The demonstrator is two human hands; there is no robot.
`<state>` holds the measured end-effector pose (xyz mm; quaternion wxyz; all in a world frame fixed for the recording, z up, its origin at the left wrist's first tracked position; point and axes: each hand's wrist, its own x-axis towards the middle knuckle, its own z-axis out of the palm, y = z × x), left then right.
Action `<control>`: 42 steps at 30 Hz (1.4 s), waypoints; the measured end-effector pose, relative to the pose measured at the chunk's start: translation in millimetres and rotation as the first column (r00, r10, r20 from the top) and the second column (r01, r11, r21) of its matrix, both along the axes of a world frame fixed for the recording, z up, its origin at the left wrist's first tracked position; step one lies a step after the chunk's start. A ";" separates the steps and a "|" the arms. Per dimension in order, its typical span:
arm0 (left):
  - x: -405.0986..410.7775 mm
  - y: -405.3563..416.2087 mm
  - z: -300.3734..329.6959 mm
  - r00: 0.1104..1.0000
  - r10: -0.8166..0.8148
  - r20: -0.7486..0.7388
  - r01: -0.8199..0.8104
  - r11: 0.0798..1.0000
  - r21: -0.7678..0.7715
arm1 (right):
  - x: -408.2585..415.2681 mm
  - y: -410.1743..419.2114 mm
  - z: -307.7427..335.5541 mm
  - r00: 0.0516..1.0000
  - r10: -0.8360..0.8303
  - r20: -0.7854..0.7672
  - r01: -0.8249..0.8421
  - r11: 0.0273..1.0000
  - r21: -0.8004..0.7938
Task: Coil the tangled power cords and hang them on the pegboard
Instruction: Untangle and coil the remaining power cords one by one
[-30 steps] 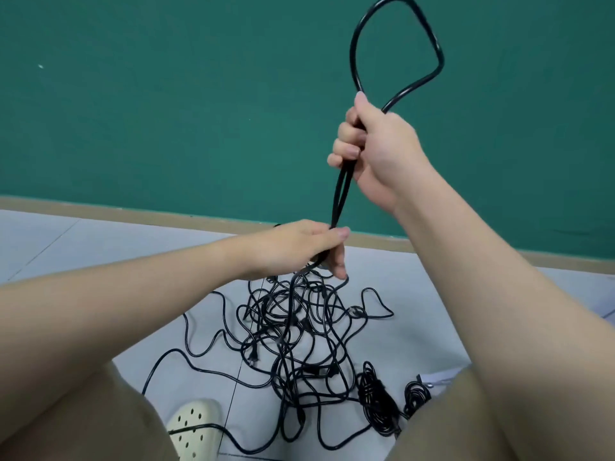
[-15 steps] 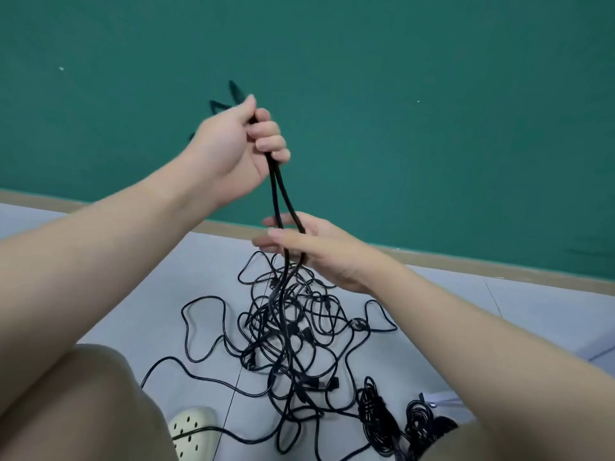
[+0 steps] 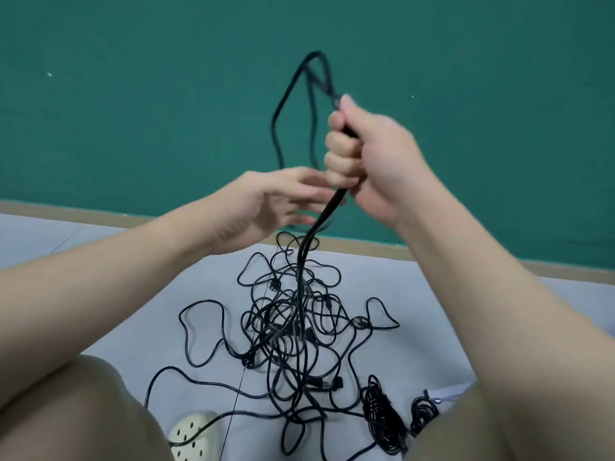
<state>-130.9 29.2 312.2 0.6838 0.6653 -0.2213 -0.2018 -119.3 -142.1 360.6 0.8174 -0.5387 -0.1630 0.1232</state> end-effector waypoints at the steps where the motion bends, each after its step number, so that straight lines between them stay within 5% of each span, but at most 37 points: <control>1: -2.6 -3.1 -2.1 0.999 -0.034 -0.008 0.035 0.997 0.069 | 2.9 -5.3 4.6 1.000 -0.018 0.006 0.017 0.999 0.029; 5: -12.5 -12.4 -24.5 0.990 -0.100 0.102 0.039 0.875 0.483 | 11.3 -15.8 11.3 0.994 -0.110 -0.003 0.110 0.992 0.061; 7: -12.5 -13.5 -35.1 0.994 -0.051 0.094 -0.005 0.857 0.515 | 15.6 -14.3 8.3 0.986 -0.161 -0.031 0.163 0.984 0.076; 9: -11.5 -16.1 -33.0 0.993 0.083 0.084 -0.110 0.907 0.406 | 20.1 -11.7 4.5 0.983 -0.179 -0.031 0.181 0.981 0.067; 12: -5.2 -18.6 -13.3 0.958 0.276 -0.080 -0.275 0.961 0.029 | 26.5 -9.0 -7.7 0.990 -0.136 0.038 0.141 0.968 -0.209; 17: 14.8 -3.3 27.5 0.895 0.276 -0.351 -0.419 0.790 -0.447 | 12.3 14.6 -52.3 0.947 0.322 0.003 -0.269 0.794 -0.545; 21: 27.3 12.4 43.4 0.869 0.288 -0.403 -0.486 0.650 -0.584 | -5.5 36.3 -87.1 0.874 0.476 -0.094 -0.377 0.545 -0.749; 23: 31.6 25.0 43.4 0.847 0.343 -0.406 -0.529 0.609 -0.590 | -4.9 41.4 -88.6 0.884 0.445 -0.143 -0.417 0.613 -0.671; 27: 25.2 54.7 25.7 0.829 0.469 -0.304 -0.558 0.722 -0.410 | 8.1 37.8 -57.8 0.952 0.245 -0.184 -0.300 0.866 -0.400; 32: -3.3 38.4 -7.8 0.974 0.165 -0.158 -0.167 0.986 0.000 | 20.4 38.2 -10.3 0.986 0.128 -0.109 -0.132 0.991 -0.034; 37: -21.2 2.9 -35.1 0.999 0.039 -0.016 -0.027 0.881 0.473 | 26.2 53.5 5.1 0.993 0.089 -0.075 -0.073 0.979 0.189; 42: -18.0 11.1 -41.1 0.990 0.080 -0.116 -0.022 0.902 0.432 | 34.4 49.6 -5.5 0.992 0.013 -0.126 0.015 0.975 0.220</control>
